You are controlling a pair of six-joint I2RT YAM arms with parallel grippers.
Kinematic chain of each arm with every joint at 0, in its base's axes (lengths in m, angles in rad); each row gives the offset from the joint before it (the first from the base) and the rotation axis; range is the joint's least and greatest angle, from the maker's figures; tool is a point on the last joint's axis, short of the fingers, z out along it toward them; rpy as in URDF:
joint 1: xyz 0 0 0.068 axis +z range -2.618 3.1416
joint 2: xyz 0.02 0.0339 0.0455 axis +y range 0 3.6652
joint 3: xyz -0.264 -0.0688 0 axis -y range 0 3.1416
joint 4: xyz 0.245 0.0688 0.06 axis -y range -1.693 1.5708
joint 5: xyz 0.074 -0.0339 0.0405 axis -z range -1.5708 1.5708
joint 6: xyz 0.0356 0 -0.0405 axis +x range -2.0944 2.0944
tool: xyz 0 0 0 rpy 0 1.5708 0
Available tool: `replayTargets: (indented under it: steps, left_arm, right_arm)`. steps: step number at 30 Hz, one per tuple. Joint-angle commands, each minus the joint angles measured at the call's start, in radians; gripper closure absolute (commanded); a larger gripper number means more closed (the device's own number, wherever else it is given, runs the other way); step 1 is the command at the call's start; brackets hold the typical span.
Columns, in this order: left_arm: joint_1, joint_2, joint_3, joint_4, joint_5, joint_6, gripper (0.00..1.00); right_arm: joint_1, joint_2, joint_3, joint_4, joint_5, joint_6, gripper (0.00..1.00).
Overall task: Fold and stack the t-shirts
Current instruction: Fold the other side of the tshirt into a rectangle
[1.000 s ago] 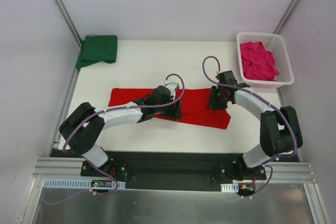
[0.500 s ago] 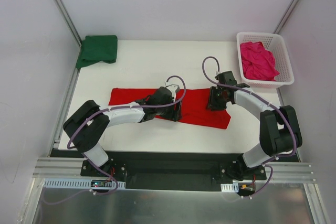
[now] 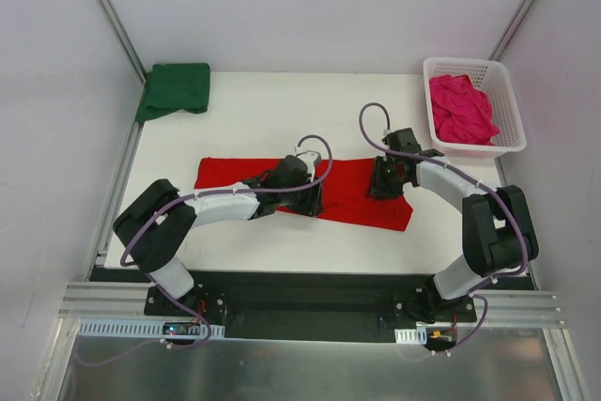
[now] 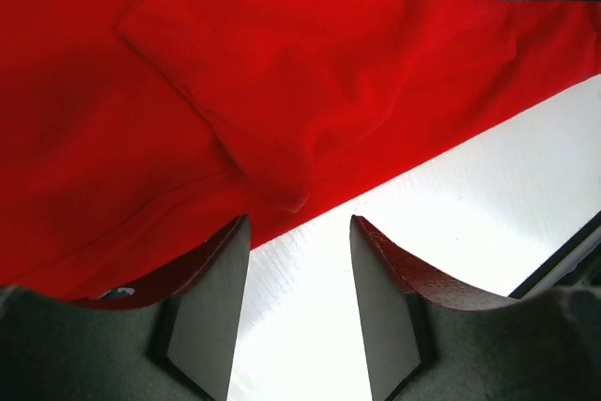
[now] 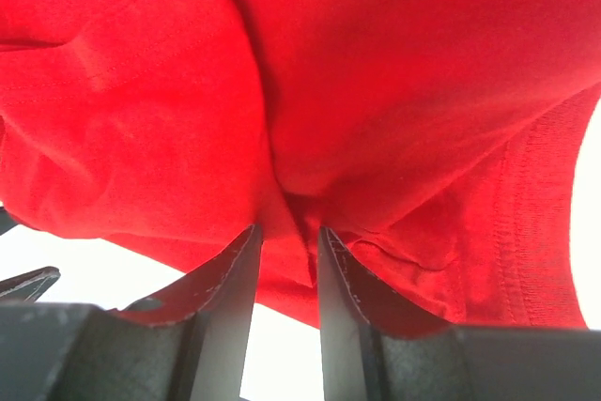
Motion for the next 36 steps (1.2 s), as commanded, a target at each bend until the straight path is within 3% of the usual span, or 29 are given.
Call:
replayTargets:
  steps: [1, 31, 36]
  left_arm:
    - [-0.007, 0.017, 0.002, 0.039, -0.005, -0.014, 0.54]
    - [-0.007, 0.080, 0.035, 0.094, -0.065, 0.005, 0.64]
    - [-0.007, 0.109, 0.047, 0.105, -0.080, -0.005, 0.71]
  right_arm:
    - [0.011, -0.002, -0.012, 0.014, -0.023, 0.013, 0.67]
    - [0.012, 0.019, 0.006, 0.012, -0.041, 0.014, 0.70]
    - [0.012, 0.027, 0.007, 0.012, -0.044, 0.016, 0.73]
